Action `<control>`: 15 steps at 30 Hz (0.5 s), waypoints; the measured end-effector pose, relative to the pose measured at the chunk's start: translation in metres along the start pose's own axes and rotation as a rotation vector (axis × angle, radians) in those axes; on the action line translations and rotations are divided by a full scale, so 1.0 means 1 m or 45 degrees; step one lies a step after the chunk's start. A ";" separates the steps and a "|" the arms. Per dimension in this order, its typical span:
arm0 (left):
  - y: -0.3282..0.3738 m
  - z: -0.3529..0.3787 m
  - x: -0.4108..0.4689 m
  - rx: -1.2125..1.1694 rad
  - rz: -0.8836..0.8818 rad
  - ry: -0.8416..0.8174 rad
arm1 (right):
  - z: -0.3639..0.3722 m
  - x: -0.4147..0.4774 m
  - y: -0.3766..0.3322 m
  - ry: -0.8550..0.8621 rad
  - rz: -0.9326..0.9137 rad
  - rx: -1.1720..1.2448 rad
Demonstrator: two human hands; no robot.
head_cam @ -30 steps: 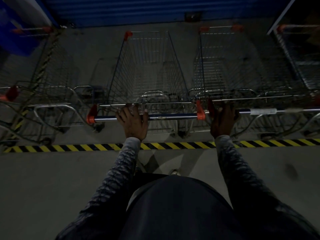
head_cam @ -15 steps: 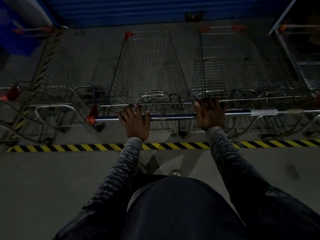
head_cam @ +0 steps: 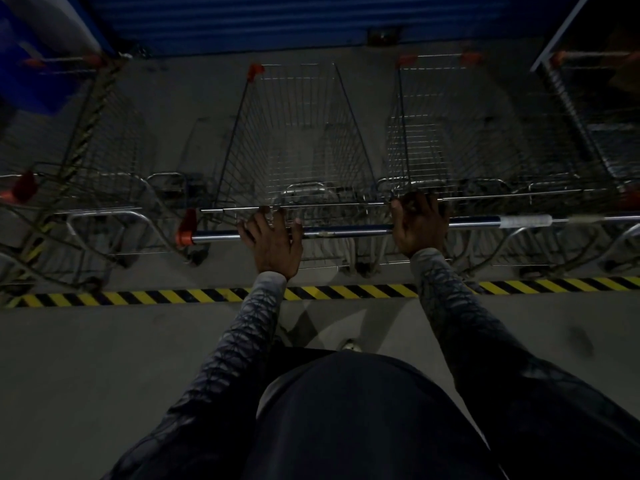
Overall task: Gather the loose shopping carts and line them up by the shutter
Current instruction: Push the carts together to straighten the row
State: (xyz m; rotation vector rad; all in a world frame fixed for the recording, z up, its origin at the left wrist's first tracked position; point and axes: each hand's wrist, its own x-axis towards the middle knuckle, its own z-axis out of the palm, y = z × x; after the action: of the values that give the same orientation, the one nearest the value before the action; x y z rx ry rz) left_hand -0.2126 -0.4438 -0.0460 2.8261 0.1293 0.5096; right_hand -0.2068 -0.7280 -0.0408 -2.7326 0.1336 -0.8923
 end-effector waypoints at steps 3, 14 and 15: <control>-0.001 -0.001 0.000 0.003 0.002 -0.021 | -0.003 0.000 -0.002 0.022 0.014 0.052; 0.001 -0.009 -0.010 -0.134 -0.020 0.090 | -0.008 -0.020 -0.039 0.009 -0.107 0.114; -0.001 -0.009 -0.009 -0.134 -0.016 0.095 | -0.007 -0.023 -0.045 0.026 -0.122 0.151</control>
State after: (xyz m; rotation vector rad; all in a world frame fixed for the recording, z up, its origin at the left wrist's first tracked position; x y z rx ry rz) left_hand -0.2247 -0.4421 -0.0408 2.7031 0.1302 0.6016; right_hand -0.2293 -0.6826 -0.0360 -2.6391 -0.0456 -0.9227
